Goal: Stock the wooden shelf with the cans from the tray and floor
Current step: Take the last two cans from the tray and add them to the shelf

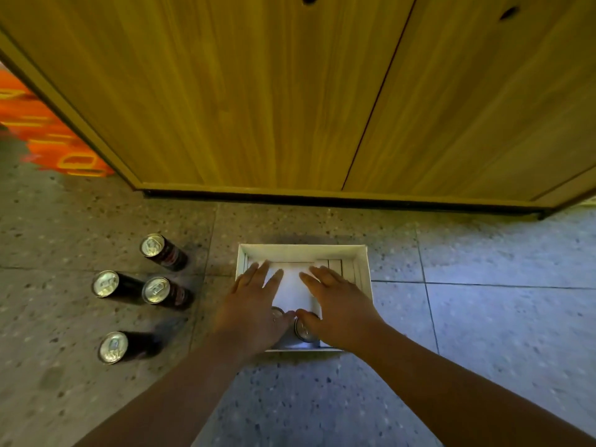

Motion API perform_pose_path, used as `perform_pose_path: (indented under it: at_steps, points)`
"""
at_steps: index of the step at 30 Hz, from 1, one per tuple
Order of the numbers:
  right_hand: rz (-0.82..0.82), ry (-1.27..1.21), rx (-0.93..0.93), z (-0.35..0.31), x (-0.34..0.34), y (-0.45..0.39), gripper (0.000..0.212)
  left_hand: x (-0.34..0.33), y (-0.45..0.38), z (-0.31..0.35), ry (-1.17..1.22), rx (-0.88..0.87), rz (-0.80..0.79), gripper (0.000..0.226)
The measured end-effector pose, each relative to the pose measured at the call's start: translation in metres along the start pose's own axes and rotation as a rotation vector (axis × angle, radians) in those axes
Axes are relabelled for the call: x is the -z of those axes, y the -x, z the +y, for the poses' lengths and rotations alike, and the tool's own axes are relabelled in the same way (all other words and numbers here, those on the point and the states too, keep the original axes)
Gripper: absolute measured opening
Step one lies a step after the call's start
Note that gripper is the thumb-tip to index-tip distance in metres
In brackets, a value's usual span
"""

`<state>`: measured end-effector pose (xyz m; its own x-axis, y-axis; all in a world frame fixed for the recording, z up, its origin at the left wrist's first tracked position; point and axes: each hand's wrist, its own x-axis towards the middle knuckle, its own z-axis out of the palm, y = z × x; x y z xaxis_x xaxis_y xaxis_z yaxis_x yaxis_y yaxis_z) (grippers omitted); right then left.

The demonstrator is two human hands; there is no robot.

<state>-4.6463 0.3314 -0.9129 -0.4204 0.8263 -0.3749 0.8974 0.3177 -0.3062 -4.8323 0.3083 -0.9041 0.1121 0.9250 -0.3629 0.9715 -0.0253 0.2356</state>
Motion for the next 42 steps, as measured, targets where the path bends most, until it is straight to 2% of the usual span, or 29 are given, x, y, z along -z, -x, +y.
perform_pose_path:
  at_steps: [9, 24, 29, 34, 37, 39, 42]
  points:
    - [0.005, -0.035, 0.005, 0.001, -0.047, 0.0, 0.074, -0.057, 0.001, -0.018, 0.03, -0.032, 0.017, 0.085]
    - [-0.008, -0.025, 0.005, -0.001, -0.071, 0.003, 0.084, -0.088, -0.003, -0.019, 0.076, -0.017, -0.018, 0.094]
    - [-0.049, -0.051, -0.084, -0.004, -0.08, -0.001, 0.085, -0.098, -0.004, -0.016, 0.159, 0.007, -0.027, 0.092]
    - [-0.088, -0.282, -0.252, -0.006, -0.088, -0.006, 0.091, -0.108, -0.006, -0.017, 0.387, 0.114, -0.006, 0.093]
    - [-0.027, -0.457, -0.344, -0.008, -0.094, -0.006, 0.091, -0.113, -0.004, -0.016, 0.534, 0.233, 0.043, 0.093]
    - [0.032, -0.521, -0.401, -0.01, -0.099, -0.005, 0.085, -0.113, -0.002, -0.015, 0.588, 0.274, 0.073, 0.083]
    - [0.108, -0.575, -0.43, -0.009, -0.104, -0.001, 0.066, -0.111, -0.001, -0.015, 0.633, 0.293, 0.112, 0.059]
